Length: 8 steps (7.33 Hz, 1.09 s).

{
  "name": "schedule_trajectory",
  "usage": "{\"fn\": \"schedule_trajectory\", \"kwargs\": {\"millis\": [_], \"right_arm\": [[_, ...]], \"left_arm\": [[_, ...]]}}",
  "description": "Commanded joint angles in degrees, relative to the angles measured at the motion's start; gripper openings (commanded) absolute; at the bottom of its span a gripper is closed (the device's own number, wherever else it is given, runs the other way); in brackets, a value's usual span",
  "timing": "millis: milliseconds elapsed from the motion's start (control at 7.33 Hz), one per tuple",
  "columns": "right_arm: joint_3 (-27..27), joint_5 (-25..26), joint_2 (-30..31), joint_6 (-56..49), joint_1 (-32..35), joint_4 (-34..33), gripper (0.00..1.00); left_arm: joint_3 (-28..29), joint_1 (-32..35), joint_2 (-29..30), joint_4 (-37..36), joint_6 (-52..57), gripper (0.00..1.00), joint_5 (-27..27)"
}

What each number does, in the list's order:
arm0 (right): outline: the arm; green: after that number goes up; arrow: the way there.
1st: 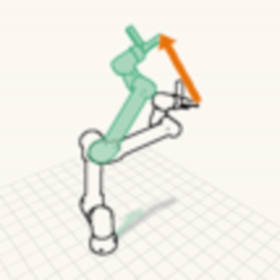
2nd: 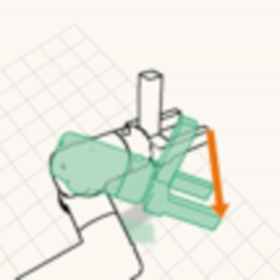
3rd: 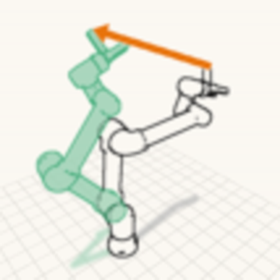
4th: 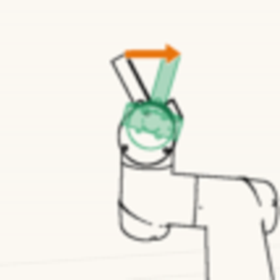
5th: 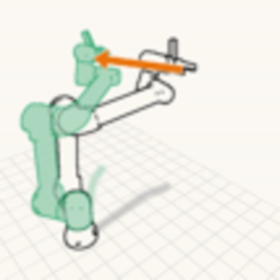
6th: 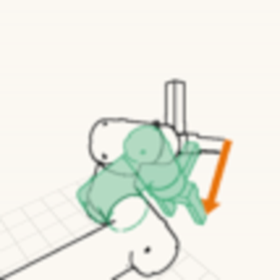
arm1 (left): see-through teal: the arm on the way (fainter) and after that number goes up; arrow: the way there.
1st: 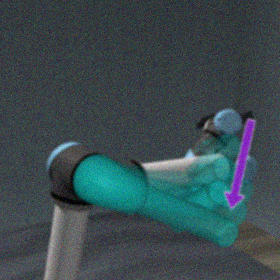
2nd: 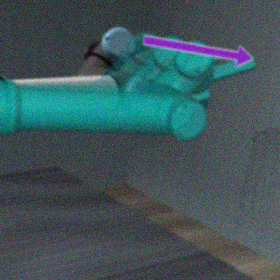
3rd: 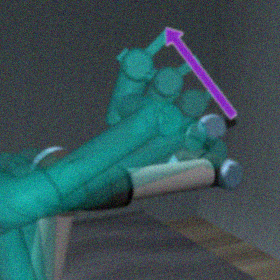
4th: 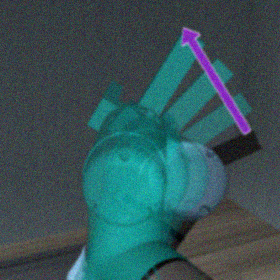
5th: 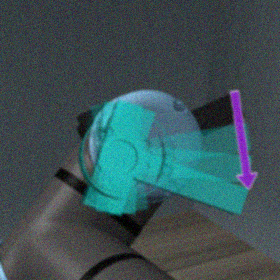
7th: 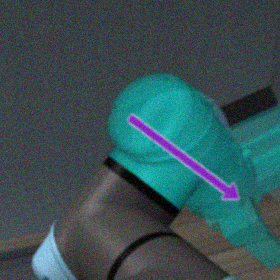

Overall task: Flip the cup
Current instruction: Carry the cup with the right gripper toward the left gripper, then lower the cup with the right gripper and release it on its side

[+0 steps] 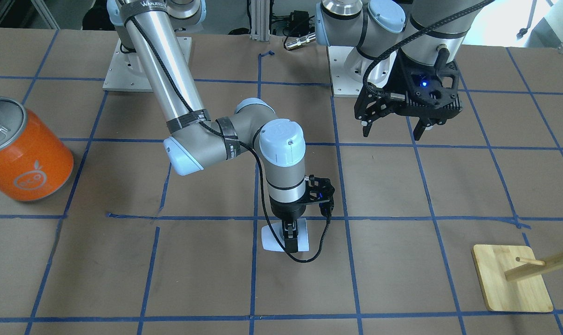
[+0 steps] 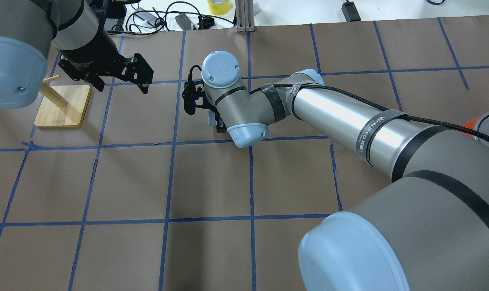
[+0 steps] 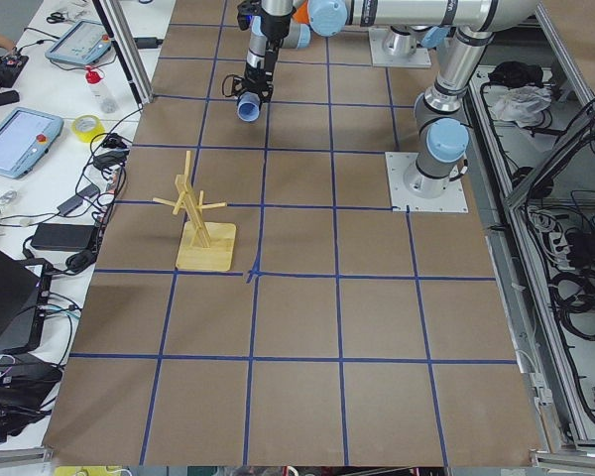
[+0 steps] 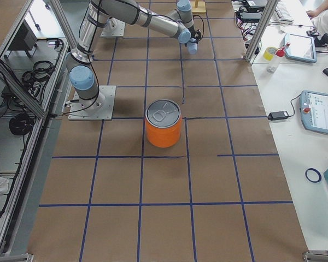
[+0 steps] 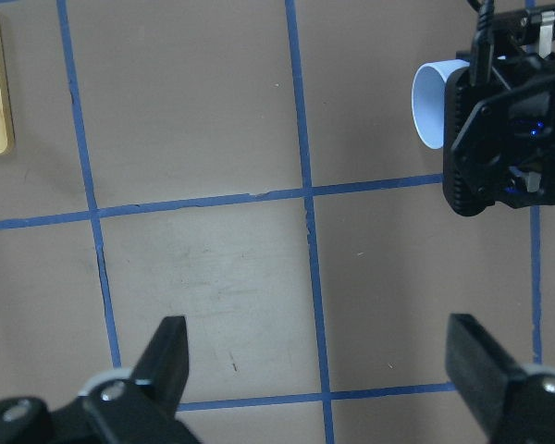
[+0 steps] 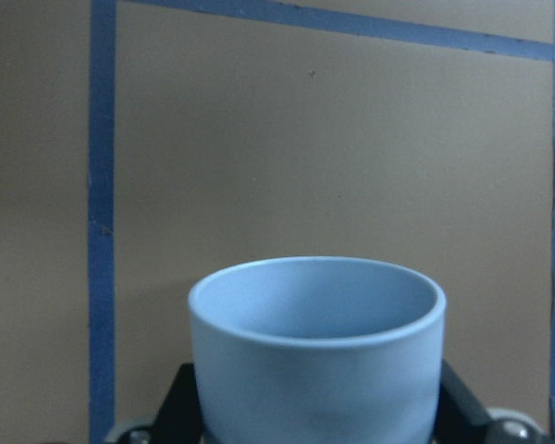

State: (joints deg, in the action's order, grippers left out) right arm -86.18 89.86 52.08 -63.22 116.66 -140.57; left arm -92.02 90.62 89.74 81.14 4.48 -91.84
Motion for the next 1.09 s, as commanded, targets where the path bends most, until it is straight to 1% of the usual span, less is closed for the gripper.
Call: {"fn": "schedule_trajectory", "kwargs": {"millis": [0, 136, 545, 682, 818, 955], "right_arm": [[-0.04, 0.05, -0.14, 1.08, 1.02, 0.56, 0.44], [-0.04, -0.04, -0.23, 0.99, 1.11, 0.64, 0.5], [-0.22, -0.39, -0.32, 0.81, 1.11, 0.91, 0.62], [-0.22, -0.48, -1.01, 1.07, 1.11, 0.82, 0.68], [-0.22, -0.74, -1.63, 1.16, 1.2, 0.82, 0.72], [-0.13, -0.57, -1.72, 1.17, 1.2, 0.64, 0.87]], "left_arm": [[0.0, 0.08, 0.0, -0.02, 0.0, 1.0, 0.0], [0.0, 0.08, 0.0, -0.02, 0.0, 1.0, 0.0], [0.0, -0.01, 0.09, -0.02, 0.0, 1.0, 0.0], [0.09, -0.01, 0.09, -0.02, -0.09, 1.0, 0.09], [0.0, -0.01, 0.09, -0.02, -0.18, 1.0, 0.09], [0.09, -0.01, 0.09, -0.02, -0.18, 1.0, 0.09]]}}
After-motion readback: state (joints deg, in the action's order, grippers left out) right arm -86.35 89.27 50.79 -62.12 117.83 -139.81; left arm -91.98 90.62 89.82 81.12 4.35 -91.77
